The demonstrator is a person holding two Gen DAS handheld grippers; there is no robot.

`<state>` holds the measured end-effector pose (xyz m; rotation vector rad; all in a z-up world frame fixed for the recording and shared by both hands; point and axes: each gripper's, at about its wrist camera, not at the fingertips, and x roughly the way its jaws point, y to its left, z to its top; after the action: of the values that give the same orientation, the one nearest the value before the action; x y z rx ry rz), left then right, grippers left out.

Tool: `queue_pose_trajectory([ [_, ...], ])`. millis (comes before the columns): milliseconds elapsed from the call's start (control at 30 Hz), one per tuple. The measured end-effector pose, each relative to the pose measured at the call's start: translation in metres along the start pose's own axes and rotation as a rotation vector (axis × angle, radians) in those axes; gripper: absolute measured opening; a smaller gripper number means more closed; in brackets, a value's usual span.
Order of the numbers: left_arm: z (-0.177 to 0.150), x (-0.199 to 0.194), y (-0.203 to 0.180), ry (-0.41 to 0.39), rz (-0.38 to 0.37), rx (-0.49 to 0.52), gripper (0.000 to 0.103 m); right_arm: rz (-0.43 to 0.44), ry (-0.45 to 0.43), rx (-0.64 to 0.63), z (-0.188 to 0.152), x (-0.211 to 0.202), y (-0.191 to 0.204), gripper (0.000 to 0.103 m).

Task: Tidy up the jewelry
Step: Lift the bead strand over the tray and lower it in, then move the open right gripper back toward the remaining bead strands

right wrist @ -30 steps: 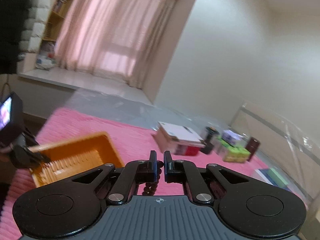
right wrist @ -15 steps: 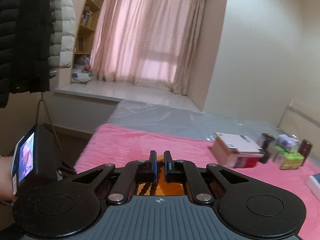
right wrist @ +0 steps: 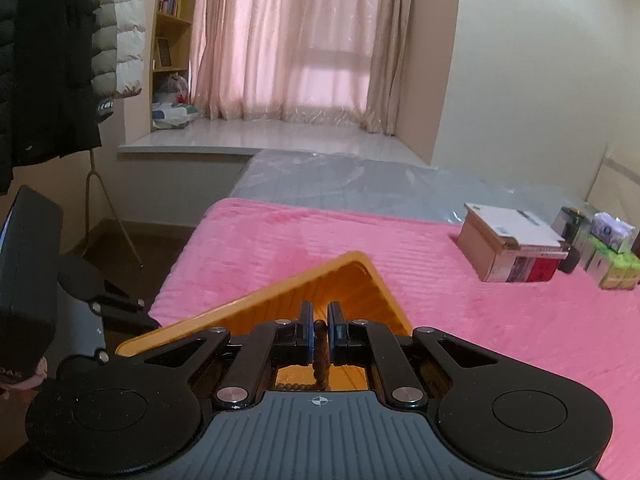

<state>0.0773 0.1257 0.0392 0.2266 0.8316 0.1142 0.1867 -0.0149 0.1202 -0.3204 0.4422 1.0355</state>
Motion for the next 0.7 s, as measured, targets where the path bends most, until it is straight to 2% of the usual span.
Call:
queue_pose_trajectory([
  [233,-0.001,0.0,0.0,0.0,0.0,-0.001,0.004,0.017,0.014,0.004,-0.001,0.005,0.002,0.007],
  [533,-0.002,0.0,0.0,0.001,0.001,-0.001,0.004,0.1,-0.013,0.06,0.002,0.005,0.001,0.007],
  [700,-0.003,0.001,0.001,0.005,0.002,-0.003,0.004,0.005,-0.095,0.127,-0.004,-0.024,-0.018,0.007],
])
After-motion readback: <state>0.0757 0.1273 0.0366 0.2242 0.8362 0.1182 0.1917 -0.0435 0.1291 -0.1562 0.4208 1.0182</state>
